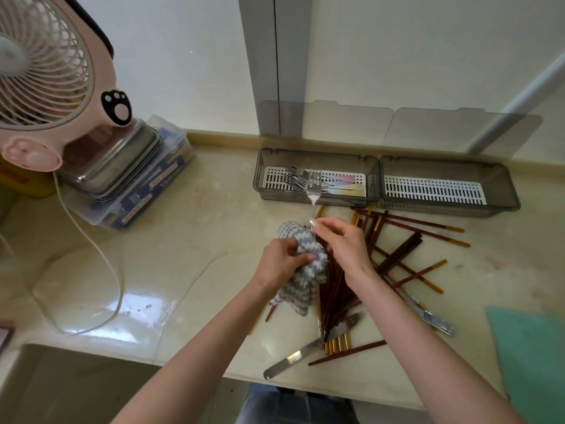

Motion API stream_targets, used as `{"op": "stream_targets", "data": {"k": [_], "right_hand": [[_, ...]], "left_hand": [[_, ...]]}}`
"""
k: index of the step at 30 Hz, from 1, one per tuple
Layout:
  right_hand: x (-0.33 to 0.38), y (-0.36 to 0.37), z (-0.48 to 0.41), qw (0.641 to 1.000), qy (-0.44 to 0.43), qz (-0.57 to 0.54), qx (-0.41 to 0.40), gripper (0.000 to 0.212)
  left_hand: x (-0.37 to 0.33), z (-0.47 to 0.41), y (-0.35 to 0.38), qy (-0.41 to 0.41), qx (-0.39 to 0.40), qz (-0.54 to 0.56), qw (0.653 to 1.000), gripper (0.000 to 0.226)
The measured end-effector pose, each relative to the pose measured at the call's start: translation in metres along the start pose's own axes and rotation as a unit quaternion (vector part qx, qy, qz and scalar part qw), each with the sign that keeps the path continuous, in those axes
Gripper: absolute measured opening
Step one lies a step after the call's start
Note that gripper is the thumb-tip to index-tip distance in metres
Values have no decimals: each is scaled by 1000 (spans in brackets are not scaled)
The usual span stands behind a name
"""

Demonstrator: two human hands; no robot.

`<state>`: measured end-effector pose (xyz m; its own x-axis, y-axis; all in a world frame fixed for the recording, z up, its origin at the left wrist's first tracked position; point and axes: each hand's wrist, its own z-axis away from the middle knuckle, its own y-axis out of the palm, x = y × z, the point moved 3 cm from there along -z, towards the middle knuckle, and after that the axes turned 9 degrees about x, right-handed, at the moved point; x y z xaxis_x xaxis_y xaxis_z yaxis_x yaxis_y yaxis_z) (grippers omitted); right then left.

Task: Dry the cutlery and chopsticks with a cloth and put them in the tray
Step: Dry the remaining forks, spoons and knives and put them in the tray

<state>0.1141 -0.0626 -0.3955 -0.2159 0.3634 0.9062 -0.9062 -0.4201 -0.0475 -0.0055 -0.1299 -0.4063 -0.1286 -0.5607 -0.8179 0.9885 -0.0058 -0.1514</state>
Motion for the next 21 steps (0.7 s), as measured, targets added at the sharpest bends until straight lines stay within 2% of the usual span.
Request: {"op": "stream_targets", "data": {"k": [3,6,8,9,12,15,17,19,21], "right_hand": [[7,1,-10,1000,15,3,7,6],[22,-7,-25,1000,-13,17,8,5],[39,-17,-44,995,-64,73,-32,7],[48,-21,-54,985,-92,137,-54,10],[65,-30,-88,909,-129,386,-85,21],[54,-33,-121,839,-74,540,-4,24],[47,-36,-126,814,-49,577,43,22],[45,-50,-113,832,-77,548,28,24],[43,-69,-88,858,-124,497,-25,22]], "left_hand": [[-1,-2,4,9,0,9,1000,46],[-2,-5,-3,0,-39,58,998,42],[-2,-5,-11,-3,-68,81,994,45],[-2,-5,-14,-4,-75,93,993,48],[0,-3,-19,-12,-86,120,989,44],[3,-2,-20,-20,-76,122,989,47],[3,1,-20,-26,-77,131,988,45],[4,2,-20,-30,-82,136,987,37],[6,4,-24,-25,-84,146,985,25]]}}
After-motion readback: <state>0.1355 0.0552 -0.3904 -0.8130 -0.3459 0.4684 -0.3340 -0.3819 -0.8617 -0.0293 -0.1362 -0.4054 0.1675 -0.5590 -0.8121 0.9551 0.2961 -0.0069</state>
